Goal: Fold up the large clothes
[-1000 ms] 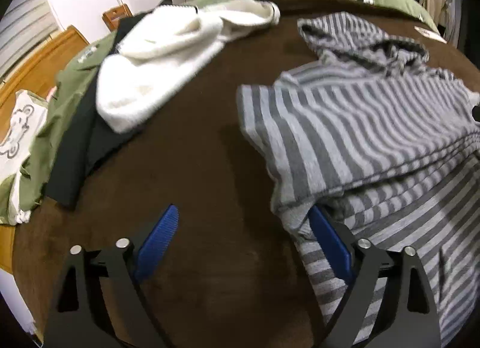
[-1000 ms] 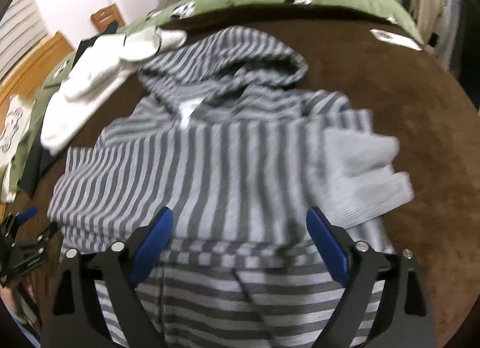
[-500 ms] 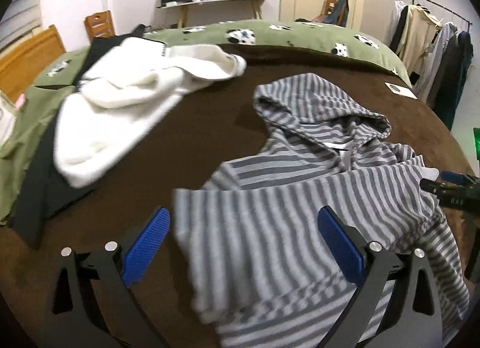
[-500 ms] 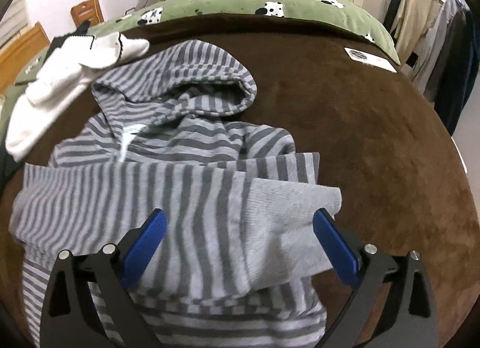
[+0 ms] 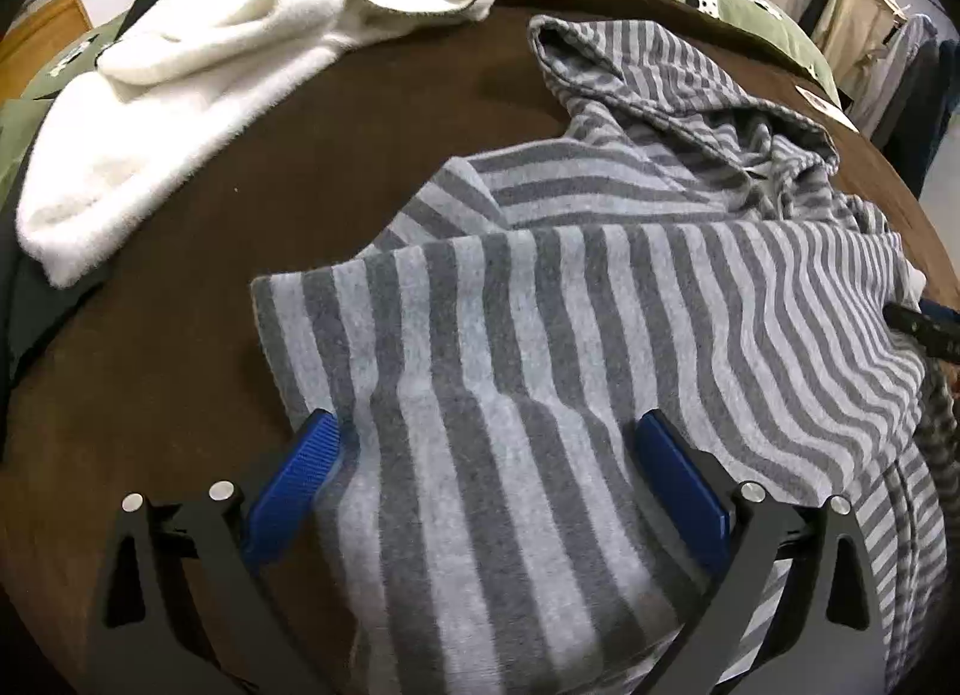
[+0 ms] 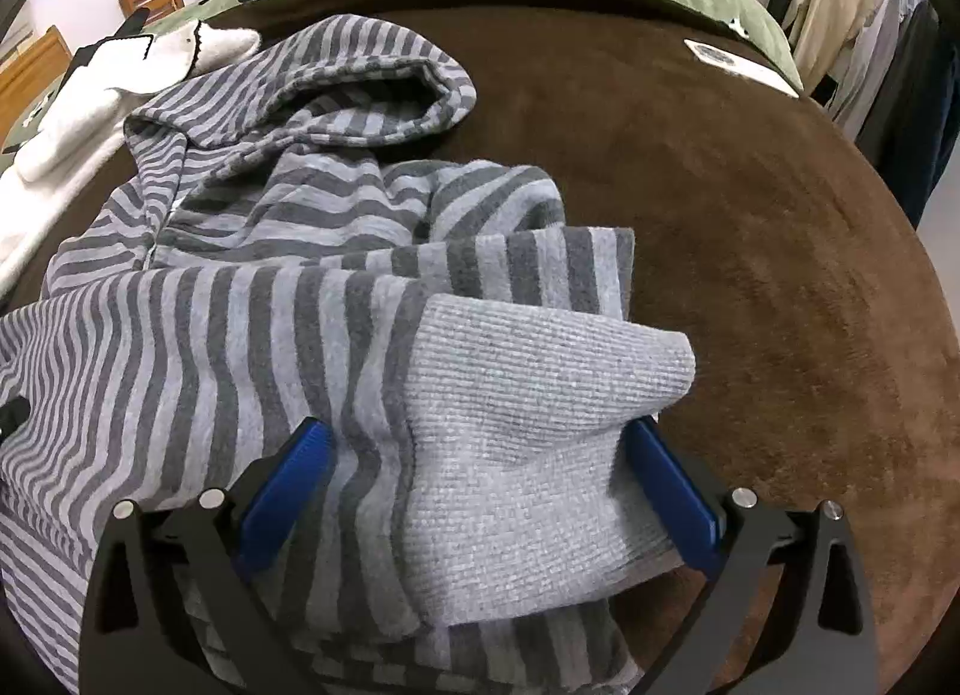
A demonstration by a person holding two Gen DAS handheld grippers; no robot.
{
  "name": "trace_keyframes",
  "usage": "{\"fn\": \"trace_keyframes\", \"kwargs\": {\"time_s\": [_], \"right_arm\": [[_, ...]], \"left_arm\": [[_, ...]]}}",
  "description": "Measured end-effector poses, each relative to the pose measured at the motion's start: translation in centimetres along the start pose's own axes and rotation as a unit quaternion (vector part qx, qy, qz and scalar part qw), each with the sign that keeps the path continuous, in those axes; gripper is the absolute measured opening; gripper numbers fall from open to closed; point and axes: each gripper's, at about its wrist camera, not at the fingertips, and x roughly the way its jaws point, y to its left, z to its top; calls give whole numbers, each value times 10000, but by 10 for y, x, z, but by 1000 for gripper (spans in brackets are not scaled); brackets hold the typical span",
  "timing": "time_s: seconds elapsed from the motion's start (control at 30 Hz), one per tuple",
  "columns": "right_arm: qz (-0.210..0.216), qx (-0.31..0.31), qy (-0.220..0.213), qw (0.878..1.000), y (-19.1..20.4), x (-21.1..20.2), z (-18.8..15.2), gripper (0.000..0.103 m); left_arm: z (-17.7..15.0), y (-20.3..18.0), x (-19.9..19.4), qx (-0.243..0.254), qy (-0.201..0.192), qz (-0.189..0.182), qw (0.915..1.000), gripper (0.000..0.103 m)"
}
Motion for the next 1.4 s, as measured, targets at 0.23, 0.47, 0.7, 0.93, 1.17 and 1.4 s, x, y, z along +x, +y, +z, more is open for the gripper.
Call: {"fn": "trace_keyframes", "kwargs": {"time_s": [0.23, 0.47, 0.7, 0.93, 1.17, 1.4], "right_arm": [[-228, -84, -144, 9996, 12, -11, 5, 97], [-148, -2, -424, 9990, 27, -47, 26, 97], [-36, 38, -683, 9977, 33, -91, 61, 97], [42, -21, -820, 9966, 26, -111, 98, 97], [325, -133, -933, 9950, 11, -91, 141, 97], [622, -305, -905, 9935, 0, -39, 185, 97]], "left_arm": [[3, 1, 0, 25, 92, -48, 9999, 97], [23, -1, -26, 85, 28, 33, 10000, 97], [74, -9, -63, 254, -171, -144, 9994, 97], [117, -24, -69, 283, -57, -166, 9994, 97], [154, -35, -47, -28, 49, -82, 10000, 97], [200, -45, 10, 139, -73, 0, 9999, 97]]}}
